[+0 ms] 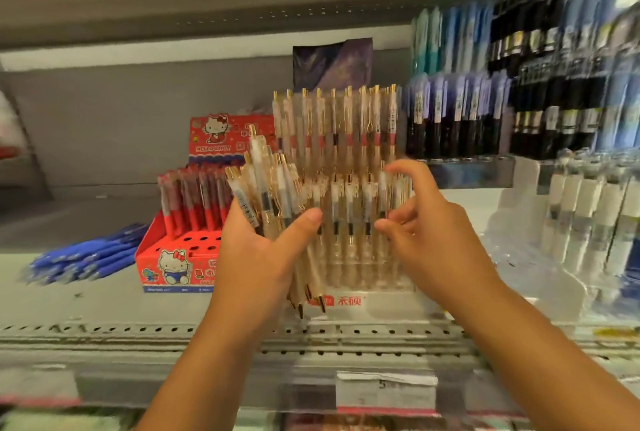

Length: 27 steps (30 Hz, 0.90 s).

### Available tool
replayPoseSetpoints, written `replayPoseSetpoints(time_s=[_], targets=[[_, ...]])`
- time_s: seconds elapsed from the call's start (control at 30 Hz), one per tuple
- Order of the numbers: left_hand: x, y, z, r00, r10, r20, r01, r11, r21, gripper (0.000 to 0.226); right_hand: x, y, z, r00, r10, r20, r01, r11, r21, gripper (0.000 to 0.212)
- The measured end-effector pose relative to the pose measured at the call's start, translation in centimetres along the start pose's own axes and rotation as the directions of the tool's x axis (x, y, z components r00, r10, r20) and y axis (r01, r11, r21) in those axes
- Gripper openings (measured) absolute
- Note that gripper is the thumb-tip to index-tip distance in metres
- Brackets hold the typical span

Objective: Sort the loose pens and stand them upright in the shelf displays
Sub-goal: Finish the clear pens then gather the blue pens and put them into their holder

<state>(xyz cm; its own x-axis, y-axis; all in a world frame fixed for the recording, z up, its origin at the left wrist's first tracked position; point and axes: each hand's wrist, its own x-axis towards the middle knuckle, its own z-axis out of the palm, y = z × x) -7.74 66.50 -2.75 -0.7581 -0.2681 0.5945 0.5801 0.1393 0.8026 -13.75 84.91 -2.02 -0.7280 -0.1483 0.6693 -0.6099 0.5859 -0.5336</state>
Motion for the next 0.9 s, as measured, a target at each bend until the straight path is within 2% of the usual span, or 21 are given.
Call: replayPoseSetpoints(time_s=[0.1, 0.23, 0.37, 0.6, 0.73, 0.77, 0.83, 0.9], targets=[[-0.1, 0.1, 0.1, 1.0, 0.0, -0.016, 0.001, 0.998, 0.055, 0.043, 0.0, -0.3, 0.0, 1.0, 0.013, 0.019, -0.011, 0.995, -0.099, 0.067], [-0.3, 0.3, 0.2, 1.0, -0.013, -0.013, 0.014, 0.991, 0.134, 0.034, 0.0, -0.6, -0.1, 0.999, 0.044, 0.025, -0.042, 0.996, -0.084, 0.069], [-0.2, 0.2, 0.1, 0.999, -0.039, 0.012, 0.037, 0.994, 0.105, 0.035, -0.5, -0.7, -0.2, 0.996, 0.056, 0.071, -0.047, 0.992, -0.121, 0.072], [0.1, -0.1, 0.0, 0.995, -0.07, 0.072, 0.065, 0.996, 0.066, 0.044, -0.6, -0.9, -0.2, 0.995, 0.082, 0.057, -0.075, 0.992, -0.102, 0.074], [0.2, -0.2, -0.1, 0.993, -0.054, 0.105, 0.047, 0.997, 0.067, 0.041, -1.1, -1.5, -1.0, 0.995, 0.069, -0.068, -0.079, 0.987, -0.144, 0.062], [0.2, -0.2, -0.1, 0.992, -0.052, 0.116, 0.046, 0.997, 0.059, 0.044, -1.2, -1.9, -1.2, 0.993, 0.056, -0.104, -0.07, 0.989, -0.127, 0.055], [0.3, -0.2, 0.0, 0.989, -0.044, 0.144, 0.039, 0.999, 0.038, 0.049, -0.9, -3.3, -1.4, 0.992, 0.086, -0.096, -0.074, 0.99, 0.12, 0.036], [0.4, -0.3, 0.0, 0.983, -0.016, 0.185, 0.011, 0.999, 0.03, 0.048, -0.4, -5.1, -1.2, 0.987, 0.147, 0.068, -0.162, 0.887, 0.433, 0.024]])
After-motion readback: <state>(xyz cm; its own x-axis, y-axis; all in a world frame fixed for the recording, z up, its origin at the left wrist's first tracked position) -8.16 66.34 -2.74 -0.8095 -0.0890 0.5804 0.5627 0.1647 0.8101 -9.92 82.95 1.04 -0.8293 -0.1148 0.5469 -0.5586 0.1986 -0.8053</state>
